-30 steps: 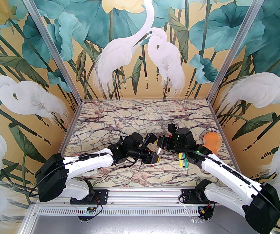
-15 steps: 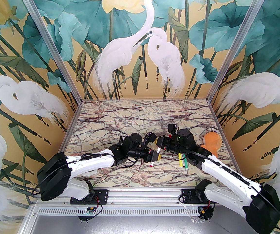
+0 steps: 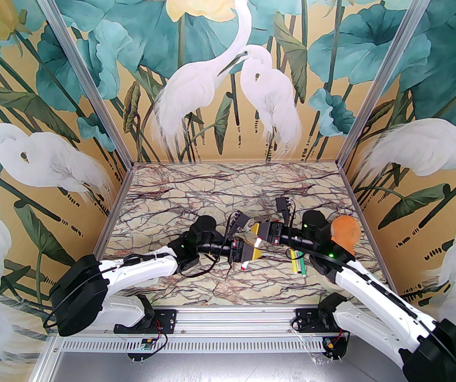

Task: Open the pen caps

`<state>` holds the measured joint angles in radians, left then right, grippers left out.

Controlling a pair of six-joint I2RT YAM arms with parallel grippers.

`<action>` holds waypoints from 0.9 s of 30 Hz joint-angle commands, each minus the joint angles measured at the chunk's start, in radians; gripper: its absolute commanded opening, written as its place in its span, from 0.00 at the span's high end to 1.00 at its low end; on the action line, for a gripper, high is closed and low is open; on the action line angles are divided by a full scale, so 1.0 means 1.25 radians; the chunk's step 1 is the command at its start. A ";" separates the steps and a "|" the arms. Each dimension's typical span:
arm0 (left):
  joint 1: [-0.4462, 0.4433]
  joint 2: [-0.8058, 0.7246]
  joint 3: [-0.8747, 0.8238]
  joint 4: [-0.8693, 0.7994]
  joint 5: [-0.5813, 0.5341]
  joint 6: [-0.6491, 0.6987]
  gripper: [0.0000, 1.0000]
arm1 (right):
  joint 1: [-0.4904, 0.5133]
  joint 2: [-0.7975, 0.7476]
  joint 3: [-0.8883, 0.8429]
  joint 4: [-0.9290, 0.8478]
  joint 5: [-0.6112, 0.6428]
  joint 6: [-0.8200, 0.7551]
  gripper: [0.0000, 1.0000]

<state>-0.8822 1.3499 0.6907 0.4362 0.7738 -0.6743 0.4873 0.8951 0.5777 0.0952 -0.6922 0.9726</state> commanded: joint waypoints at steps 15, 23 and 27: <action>-0.021 -0.091 0.035 -0.341 -0.227 0.128 0.93 | -0.081 0.037 0.161 -0.378 0.324 -0.190 0.85; -0.018 -0.141 0.039 -0.424 -0.378 0.136 0.95 | -0.181 0.164 0.213 -0.582 0.364 -0.340 0.82; -0.018 -0.147 0.033 -0.423 -0.396 0.130 0.95 | -0.221 0.243 0.238 -0.613 0.378 -0.395 0.80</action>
<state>-0.9081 1.1847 0.7139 -0.0559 0.3450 -0.5259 0.2340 1.1572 0.8356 -0.5884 -0.2531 0.5781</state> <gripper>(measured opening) 0.178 0.208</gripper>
